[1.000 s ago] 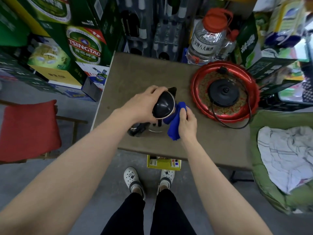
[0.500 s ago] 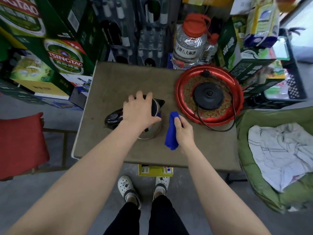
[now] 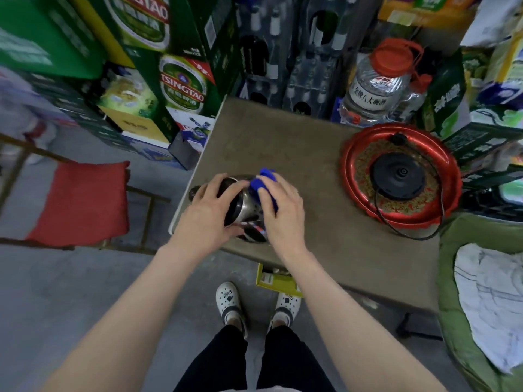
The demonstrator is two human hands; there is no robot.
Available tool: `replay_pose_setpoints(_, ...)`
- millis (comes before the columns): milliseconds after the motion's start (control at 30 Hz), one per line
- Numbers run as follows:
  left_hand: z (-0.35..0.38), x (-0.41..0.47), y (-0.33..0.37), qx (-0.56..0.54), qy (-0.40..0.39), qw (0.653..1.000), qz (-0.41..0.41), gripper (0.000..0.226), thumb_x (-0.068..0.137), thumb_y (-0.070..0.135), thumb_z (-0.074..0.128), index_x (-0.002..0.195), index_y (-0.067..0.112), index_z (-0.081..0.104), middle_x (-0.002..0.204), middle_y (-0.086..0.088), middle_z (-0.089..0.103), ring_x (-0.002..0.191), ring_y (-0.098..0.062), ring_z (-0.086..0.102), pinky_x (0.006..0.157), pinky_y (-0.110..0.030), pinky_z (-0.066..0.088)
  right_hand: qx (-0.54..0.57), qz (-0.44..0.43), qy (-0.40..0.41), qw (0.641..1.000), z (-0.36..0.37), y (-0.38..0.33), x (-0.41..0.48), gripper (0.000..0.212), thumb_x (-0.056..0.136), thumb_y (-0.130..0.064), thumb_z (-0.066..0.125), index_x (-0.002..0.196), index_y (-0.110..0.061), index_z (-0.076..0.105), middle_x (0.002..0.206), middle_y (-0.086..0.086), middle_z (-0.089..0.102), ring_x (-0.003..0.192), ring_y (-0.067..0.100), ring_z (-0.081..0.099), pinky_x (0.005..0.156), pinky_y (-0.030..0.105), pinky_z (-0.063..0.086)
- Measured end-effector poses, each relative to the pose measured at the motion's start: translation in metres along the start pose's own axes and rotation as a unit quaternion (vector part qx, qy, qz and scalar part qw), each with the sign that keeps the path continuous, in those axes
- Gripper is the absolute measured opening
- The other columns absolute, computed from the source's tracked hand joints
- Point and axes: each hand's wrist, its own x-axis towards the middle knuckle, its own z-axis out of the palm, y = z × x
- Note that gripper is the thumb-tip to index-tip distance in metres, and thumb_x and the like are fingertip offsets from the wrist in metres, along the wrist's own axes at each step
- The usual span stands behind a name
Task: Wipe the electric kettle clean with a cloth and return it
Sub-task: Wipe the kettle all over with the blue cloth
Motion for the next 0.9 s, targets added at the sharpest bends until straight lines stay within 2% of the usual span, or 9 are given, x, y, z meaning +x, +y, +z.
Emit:
replay_pose_setpoints(67,0.002,-0.012,-0.013,-0.048,0.002,0.999,0.001,0.097,0.065,0.030,0.085,0.144,0.045,0.030,0.155,-0.002,0.025,0.137,-0.034,0.039,0.107,-0.049,0.043,0.014,-0.004,-0.002,1.000,0.004,0.003,-0.010,0.031,0.102,-0.030,0.052,0.126,-0.020,0.069,0.137,-0.002,0.065,0.130,0.008,0.051,0.111,0.021,0.033)
replay_pose_setpoints(133,0.006,-0.022,-0.018,-0.070,-0.004,0.998,0.010,0.096,0.067,0.026,0.085,0.143,0.046,0.029,0.156,0.000,0.020,0.141,-0.035,0.034,0.110,-0.051,0.041,0.049,0.099,0.021,0.994,-0.002,0.015,-0.012,0.032,0.102,-0.030,0.053,0.127,-0.016,0.068,0.135,0.000,0.065,0.127,0.006,0.053,0.107,0.014,0.033)
replay_pose_setpoints(233,0.012,-0.025,-0.014,-0.062,-0.021,0.998,0.015,0.095,0.070,0.024,0.084,0.141,0.051,0.027,0.159,0.005,0.012,0.148,-0.037,0.022,0.111,-0.055,0.039,0.070,0.259,0.046,0.962,-0.010,0.023,-0.008,0.034,0.103,-0.030,0.052,0.129,-0.014,0.066,0.136,0.003,0.065,0.130,0.020,0.056,0.106,0.022,0.036)
replay_pose_setpoints(400,0.007,-0.019,-0.018,-0.088,-0.001,0.996,-0.006,0.094,0.071,0.028,0.083,0.145,0.044,0.029,0.160,0.000,0.017,0.146,-0.034,0.028,0.112,-0.054,0.038,0.028,0.013,-0.011,0.999,0.003,-0.020,-0.006,0.027,0.101,-0.027,0.057,0.123,-0.020,0.071,0.127,-0.019,0.059,0.124,0.004,0.050,0.109,0.012,0.031)
replay_pose_setpoints(567,0.000,-0.015,-0.015,-0.095,-0.003,0.995,0.003,0.091,0.072,0.031,0.082,0.145,0.047,0.029,0.160,0.001,0.019,0.143,-0.031,0.033,0.112,-0.051,0.038,0.082,0.308,0.059,0.946,-0.011,0.024,0.017,0.035,0.101,-0.034,0.053,0.128,-0.016,0.068,0.132,0.005,0.067,0.126,0.024,0.058,0.109,0.029,0.040)
replay_pose_setpoints(633,0.000,-0.009,-0.009,-0.082,-0.011,0.996,0.014,0.092,0.073,0.031,0.082,0.146,0.047,0.029,0.161,0.000,0.019,0.143,-0.034,0.033,0.112,-0.052,0.037,0.030,0.282,0.046,0.958,-0.011,0.021,0.017,0.034,0.101,-0.033,0.052,0.125,-0.015,0.070,0.129,0.006,0.068,0.124,0.026,0.059,0.109,0.033,0.041)
replay_pose_setpoints(767,-0.005,-0.004,-0.011,-0.075,-0.004,0.997,0.003,0.092,0.073,0.032,0.082,0.147,0.044,0.029,0.160,0.000,0.022,0.140,-0.029,0.039,0.107,-0.047,0.040,0.025,0.060,-0.014,0.998,-0.004,-0.015,0.017,0.027,0.099,-0.031,0.058,0.119,-0.023,0.074,0.131,-0.010,0.066,0.126,0.008,0.051,0.106,0.016,0.033)
replay_pose_setpoints(833,-0.007,-0.004,-0.014,-0.073,-0.003,0.997,0.010,0.091,0.072,0.032,0.082,0.147,0.044,0.030,0.159,0.001,0.023,0.138,-0.028,0.042,0.105,-0.046,0.042,0.053,0.078,-0.045,0.995,-0.004,-0.012,0.030,0.027,0.098,-0.033,0.060,0.119,-0.022,0.073,0.129,-0.007,0.068,0.125,0.012,0.056,0.109,0.025,0.039)
replay_pose_setpoints(900,-0.007,-0.003,-0.011,-0.058,-0.016,0.998,0.029,0.091,0.073,0.031,0.082,0.147,0.044,0.031,0.160,0.001,0.022,0.140,-0.030,0.039,0.106,-0.047,0.041,0.032,0.195,-0.068,0.978,-0.009,0.006,0.053,0.031,0.097,-0.035,0.061,0.122,-0.020,0.072,0.129,0.002,0.070,0.125,0.021,0.059,0.109,0.033,0.042)
